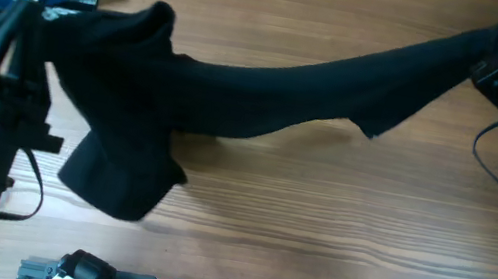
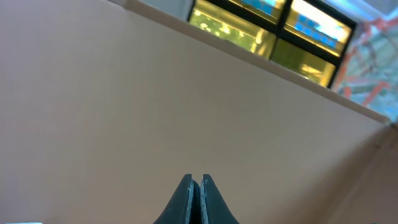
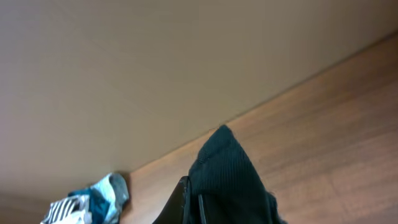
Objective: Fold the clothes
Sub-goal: 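Lift the garment with both grippers and stretch it apart, then lay the black T-shirt flat on the table and release both grippers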
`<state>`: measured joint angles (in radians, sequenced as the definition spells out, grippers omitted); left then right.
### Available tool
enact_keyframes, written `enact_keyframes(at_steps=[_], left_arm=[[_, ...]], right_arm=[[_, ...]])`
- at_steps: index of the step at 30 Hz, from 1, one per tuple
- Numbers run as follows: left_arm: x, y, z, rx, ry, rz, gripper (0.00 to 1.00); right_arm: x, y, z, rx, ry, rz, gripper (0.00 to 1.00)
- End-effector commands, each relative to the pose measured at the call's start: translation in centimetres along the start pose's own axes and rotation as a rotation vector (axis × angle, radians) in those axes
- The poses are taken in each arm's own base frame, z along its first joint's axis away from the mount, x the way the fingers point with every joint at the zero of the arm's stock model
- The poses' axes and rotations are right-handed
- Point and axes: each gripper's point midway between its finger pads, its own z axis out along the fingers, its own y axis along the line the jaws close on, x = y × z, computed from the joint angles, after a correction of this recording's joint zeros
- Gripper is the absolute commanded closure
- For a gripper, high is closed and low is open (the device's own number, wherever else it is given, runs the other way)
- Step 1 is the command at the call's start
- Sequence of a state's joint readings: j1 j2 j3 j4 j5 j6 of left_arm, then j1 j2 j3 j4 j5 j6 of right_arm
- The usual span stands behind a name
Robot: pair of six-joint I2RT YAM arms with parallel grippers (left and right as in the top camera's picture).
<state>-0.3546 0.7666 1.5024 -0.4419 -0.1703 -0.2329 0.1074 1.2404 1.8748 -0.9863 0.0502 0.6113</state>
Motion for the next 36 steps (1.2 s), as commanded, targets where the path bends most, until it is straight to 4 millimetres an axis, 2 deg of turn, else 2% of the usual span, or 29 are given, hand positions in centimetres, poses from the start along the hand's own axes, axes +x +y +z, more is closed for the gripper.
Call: enact_keyframes(at_steps=[1,3,4,5,6,9,12,15,17,20,21,22,23,24,25,26,28,31,33,36], left_arm=[[0.3,2.7,1.9,-0.17,-0.012,0.033,0.96],[1.8,3.6,3.7,-0.229,0.019,0.047,0.96],[3.2,4.1,5.2,-0.259,0.052,0.064,0.96],[5.3,4.5,7.5,-0.28,0.101,0.103,0.96],[6.4,4.7,8.6,-0.291,0.123,0.121,0.96],[10.6,6.4,13.2,-0.34,0.192,0.16,0.96],[15.4,9.8,17.5,-0.414,0.254,0.184,0.96],[20.9,14.3,21.6,-0.478,0.307,0.202,0.96],[24.2,16.6,23.4,-0.481,0.344,0.201,0.96],[30.2,20.2,25.4,-0.472,0.429,0.193,0.96],[32.6,21.6,25.7,-0.477,0.464,0.19,0.96],[34.3,22.7,25.8,-0.487,0.491,0.185,0.82],[35.7,23.5,25.7,-0.5,0.515,0.181,0.63],[37.6,24.6,25.4,-0.52,0.552,0.171,0.28],[38.6,25.1,25.2,-0.53,0.578,0.172,0.05],[39.9,25.6,24.7,-0.542,0.616,0.174,0.0],[41.0,25.8,23.9,-0.553,0.663,0.178,0.0],[40.6,25.2,23.6,-0.55,0.677,0.18,0.0],[39.2,24.3,23.4,-0.541,0.672,0.18,0.0],[36.2,22.1,22.6,-0.522,0.661,0.18,0.0]], right_arm=[[-2.0,-0.6,0.8,0.057,-0.082,0.026,0.96],[-2.1,-0.6,2.0,0.063,-0.083,0.031,0.96],[-2.0,-0.8,3.1,0.076,-0.078,0.043,0.96],[-1.7,-1.3,4.9,0.107,-0.067,0.052,0.96],[-1.5,-1.6,5.8,0.125,-0.061,0.054,0.96],[0.0,-2.7,10.2,0.182,-0.011,0.068,0.96],[1.7,-3.9,15.1,0.223,0.036,0.072,0.96],[3.1,-5.1,20.2,0.244,0.054,0.069,0.96],[4.0,-5.8,22.8,0.254,0.063,0.067,0.96],[6.1,-7.7,27.0,0.278,0.095,0.07,0.96],[7.3,-8.6,28.6,0.29,0.116,0.071,0.92],[8.3,-9.3,29.6,0.303,0.133,0.07,0.83],[9.0,-9.9,30.3,0.315,0.148,0.067,0.71],[9.9,-10.5,31.0,0.329,0.168,0.062,0.41],[10.7,-11.0,31.5,0.34,0.189,0.042,0.11],[11.3,-11.4,31.7,0.349,0.208,0.017,0.0],[12.0,-11.9,31.7,0.366,0.235,-0.022,0.0],[11.7,-11.8,30.9,0.372,0.243,-0.037,0.0],[11.1,-11.5,29.8,0.373,0.246,-0.038,0.0],[10.3,-10.9,27.3,0.381,0.259,-0.038,0.0]])
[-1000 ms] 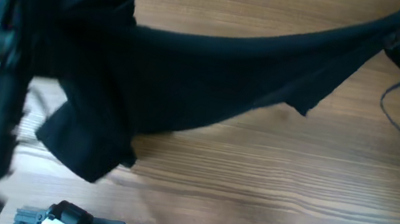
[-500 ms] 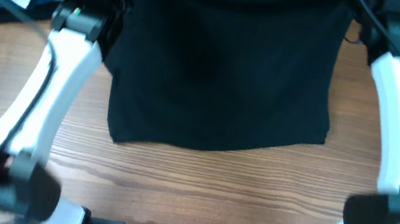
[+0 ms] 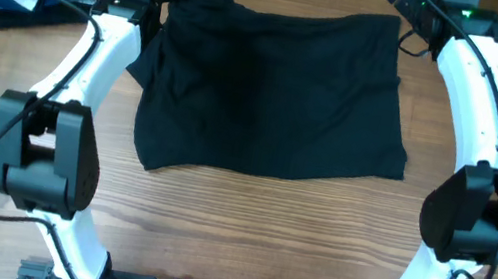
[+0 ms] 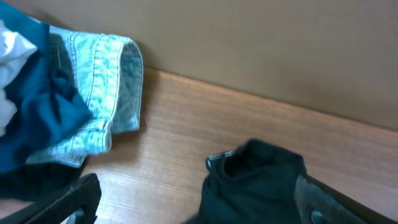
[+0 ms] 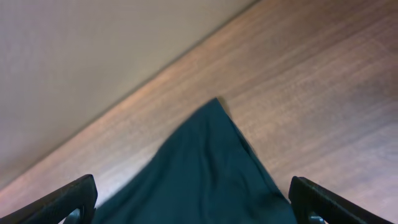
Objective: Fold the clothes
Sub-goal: 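Lay the black T-shirt flat on the table and release both grippers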
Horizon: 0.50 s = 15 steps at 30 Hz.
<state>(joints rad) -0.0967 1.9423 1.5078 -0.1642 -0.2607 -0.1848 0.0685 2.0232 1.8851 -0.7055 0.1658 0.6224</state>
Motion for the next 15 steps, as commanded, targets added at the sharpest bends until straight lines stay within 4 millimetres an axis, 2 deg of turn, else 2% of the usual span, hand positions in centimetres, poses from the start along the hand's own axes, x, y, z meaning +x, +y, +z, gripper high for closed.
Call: enact_keyframes(at_steps=[1,4,7,10,15], left_arm=[[-4.9,-1.1,-6.9,0.056,-0.084,-0.016,0.0],[-4.7,-0.4,-10.8,0.052,-0.033,0.003,0.0],[-2.5,1.2,-13.6,0.019,0.08,0.006,0.0],[1.2,2.4,-15.0,-0.017,0.237,-0.014,0.0],[7.9,2.6,-16.6,0.002,0.538,0.011,0.0]], right_arm=[[-2.2,0.0,-5.6,-0.017,-0.057,-0.011,0.01],[-1.8,-0.8,-8.2,-0.002,-0.035,-0.022,0.01],[-0.6,-1.4,-10.2,-0.006,0.022,-0.076,0.0],[1.5,-1.8,-11.3,-0.014,0.116,-0.092,0.01],[5.3,-3.1,-12.0,0.009,0.287,-0.103,0.0]])
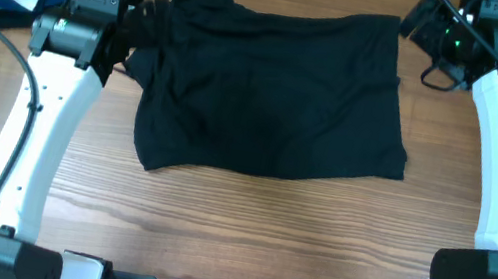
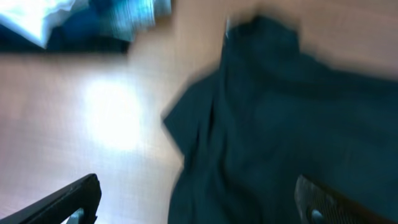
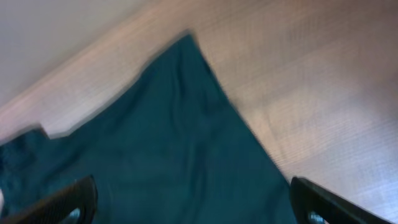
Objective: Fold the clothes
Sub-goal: 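Lay the black T-shirt flat on the table and release both grippers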
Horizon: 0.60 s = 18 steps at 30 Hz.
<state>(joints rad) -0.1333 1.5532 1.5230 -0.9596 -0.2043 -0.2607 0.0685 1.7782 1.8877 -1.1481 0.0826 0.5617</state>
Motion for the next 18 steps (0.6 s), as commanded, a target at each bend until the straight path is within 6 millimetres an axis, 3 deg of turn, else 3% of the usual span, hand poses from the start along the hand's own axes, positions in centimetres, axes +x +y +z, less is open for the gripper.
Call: enact_keyframes(at_steps=[1,10,18], left_arm=[[4.4,-0.6,1.6,0.03,0.207,-0.016,0.0],[14.1,-0.4,4.3,0.017,0.559,-0.073,0.0],[20.4,-0.6,6.1,0.046,0.716,-0.147,0.0]], right_arm=[[1.9,0.1,-0.2,-0.021,0.089,-0.028,0.01],[2.5,-0.3,-0.2,-0.009,0.111,-0.069,0.0],[2.0,-0.2,-0.1,-0.009,0.092,-0.096,0.0]])
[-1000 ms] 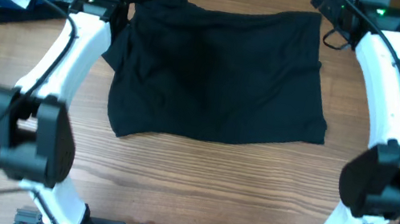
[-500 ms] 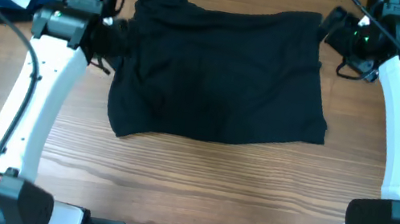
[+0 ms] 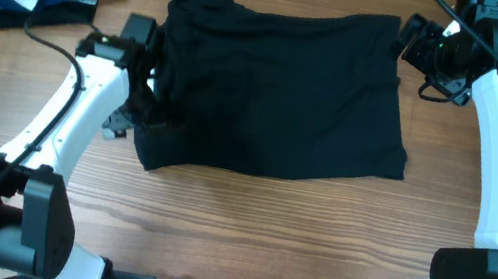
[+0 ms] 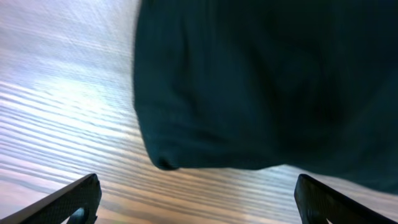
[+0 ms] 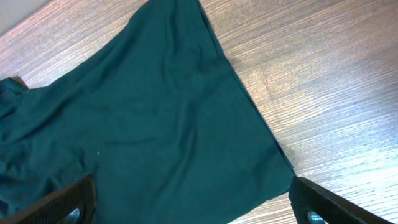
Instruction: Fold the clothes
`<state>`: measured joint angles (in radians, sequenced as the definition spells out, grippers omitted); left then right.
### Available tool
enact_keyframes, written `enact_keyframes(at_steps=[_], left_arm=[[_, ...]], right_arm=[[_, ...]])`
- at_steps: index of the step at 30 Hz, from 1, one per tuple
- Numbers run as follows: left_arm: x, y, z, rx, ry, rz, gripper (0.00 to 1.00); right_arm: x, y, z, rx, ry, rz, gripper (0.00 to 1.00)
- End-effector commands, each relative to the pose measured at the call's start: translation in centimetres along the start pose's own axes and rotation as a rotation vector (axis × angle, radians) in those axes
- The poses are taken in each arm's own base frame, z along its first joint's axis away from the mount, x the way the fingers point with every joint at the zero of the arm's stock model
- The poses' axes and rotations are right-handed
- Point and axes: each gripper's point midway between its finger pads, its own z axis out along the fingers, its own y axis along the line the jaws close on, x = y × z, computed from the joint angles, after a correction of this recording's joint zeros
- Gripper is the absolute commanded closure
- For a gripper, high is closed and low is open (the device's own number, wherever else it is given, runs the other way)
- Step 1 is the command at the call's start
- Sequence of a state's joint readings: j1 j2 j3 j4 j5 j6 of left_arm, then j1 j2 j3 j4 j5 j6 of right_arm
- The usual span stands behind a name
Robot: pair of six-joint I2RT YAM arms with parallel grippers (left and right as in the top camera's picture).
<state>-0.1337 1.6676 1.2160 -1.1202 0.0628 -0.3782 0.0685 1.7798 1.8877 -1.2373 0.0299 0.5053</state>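
A black garment (image 3: pixel 278 89) lies spread flat in the middle of the wooden table (image 3: pixel 242 240), with a bunched lump at its far left corner. My left gripper (image 3: pixel 142 93) hovers over the garment's left edge, open; in the left wrist view the garment's rounded near-left corner (image 4: pixel 249 93) lies ahead of the spread fingertips (image 4: pixel 71 200), nothing between them. My right gripper (image 3: pixel 415 44) is above the far right corner, open; the right wrist view looks down on the cloth (image 5: pixel 155 130), which appears dark teal there, and the fingers (image 5: pixel 326 204) hold nothing.
A pile of other clothes, white, striped, blue and denim, sits at the table's far left corner. Bare wood runs along the near side and to the right of the garment. The arms' base rail lines the near edge.
My left gripper has moved from the garment's far left corner toward me, to the middle of its left edge. The right gripper has scarcely shifted. The garment lies as before.
First both grippers were shut on the garment, stretched between them above the table. Then it lay spread flat and both grippers stood open at its far corners. After that the left gripper came down along the left edge.
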Motion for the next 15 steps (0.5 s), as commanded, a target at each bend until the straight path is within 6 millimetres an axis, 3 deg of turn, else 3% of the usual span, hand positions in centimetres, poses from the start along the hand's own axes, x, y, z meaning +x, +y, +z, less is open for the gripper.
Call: enact_keyframes(at_steps=[1,8,15], left_arm=[[2.5,0.0,2.3,0.034,0.097,-0.081,0.0],[4.7,0.8,5.4,0.032,0.147,-0.125,0.0],[3.9,0.0,6.8,0.092,0.099,-0.118,0.0]], right_arm=[[-0.3,0.2,-0.1,-0.008,-0.014,-0.037,0.0],[-0.6,0.3,0.6,-0.015,-0.027,-0.036,0.0],[0.2,0.0,1.8,-0.002,-0.002,-0.035,0.0]])
